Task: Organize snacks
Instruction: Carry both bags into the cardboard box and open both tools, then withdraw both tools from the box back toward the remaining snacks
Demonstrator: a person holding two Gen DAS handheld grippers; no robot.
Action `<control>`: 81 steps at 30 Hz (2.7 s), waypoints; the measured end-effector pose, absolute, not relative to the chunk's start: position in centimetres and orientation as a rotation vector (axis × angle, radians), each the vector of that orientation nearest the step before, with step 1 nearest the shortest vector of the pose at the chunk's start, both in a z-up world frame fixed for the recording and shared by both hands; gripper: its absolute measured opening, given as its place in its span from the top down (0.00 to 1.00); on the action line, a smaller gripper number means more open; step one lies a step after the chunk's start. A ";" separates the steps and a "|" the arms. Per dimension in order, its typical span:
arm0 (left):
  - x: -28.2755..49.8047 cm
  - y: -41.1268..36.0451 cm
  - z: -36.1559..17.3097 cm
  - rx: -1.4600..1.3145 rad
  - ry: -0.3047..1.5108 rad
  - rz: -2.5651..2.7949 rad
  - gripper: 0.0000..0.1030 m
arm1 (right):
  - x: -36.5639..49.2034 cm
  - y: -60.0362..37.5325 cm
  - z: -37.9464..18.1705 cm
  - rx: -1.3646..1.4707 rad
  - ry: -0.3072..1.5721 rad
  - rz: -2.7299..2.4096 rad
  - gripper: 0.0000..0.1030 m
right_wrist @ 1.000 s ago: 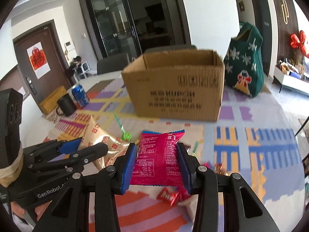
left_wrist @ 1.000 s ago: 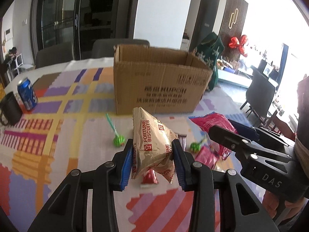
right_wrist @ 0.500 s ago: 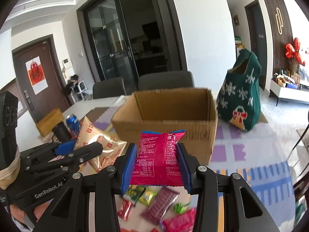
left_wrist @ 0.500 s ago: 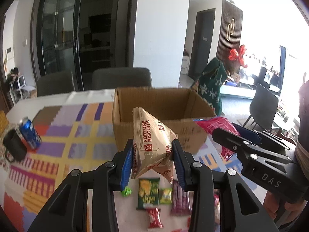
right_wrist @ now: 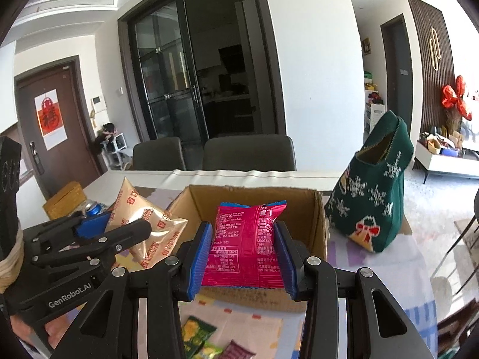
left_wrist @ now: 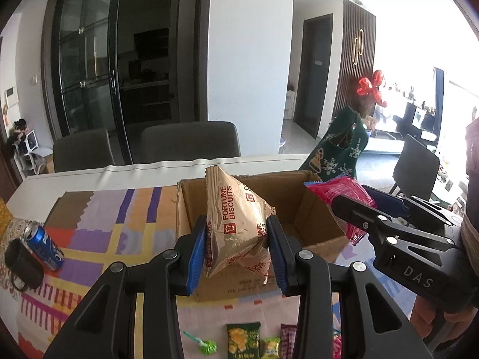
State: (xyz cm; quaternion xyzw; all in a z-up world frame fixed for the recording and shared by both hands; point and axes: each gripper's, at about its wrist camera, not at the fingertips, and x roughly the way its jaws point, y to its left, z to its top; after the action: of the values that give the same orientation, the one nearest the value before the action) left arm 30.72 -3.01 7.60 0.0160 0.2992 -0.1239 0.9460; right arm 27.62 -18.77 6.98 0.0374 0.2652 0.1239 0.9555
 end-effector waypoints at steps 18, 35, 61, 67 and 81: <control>36.3 -2.7 5.4 0.066 0.681 -0.173 0.27 | 34.4 -18.4 4.8 0.006 0.663 0.177 0.34; 27.6 -0.5 8.8 0.080 0.573 -0.138 0.09 | 27.9 -17.3 6.9 -0.034 0.611 0.182 0.28; 16.2 -1.1 5.9 0.070 0.622 -0.147 0.04 | 15.6 -17.9 5.5 -0.058 0.567 0.168 0.21; 14.9 -1.7 3.4 0.083 0.697 -0.166 0.04 | 14.2 -18.4 3.1 -0.074 0.651 0.162 0.21; 13.8 -2.5 -1.7 0.100 0.853 -0.190 0.04 | 12.3 -18.9 -3.2 -0.089 0.921 0.168 0.21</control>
State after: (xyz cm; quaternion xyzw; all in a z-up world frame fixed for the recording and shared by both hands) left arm 13.82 -2.49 -1.70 0.0486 0.4130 -0.0919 0.9048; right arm 12.34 -18.86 -3.18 -0.0429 0.4439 0.0810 0.8914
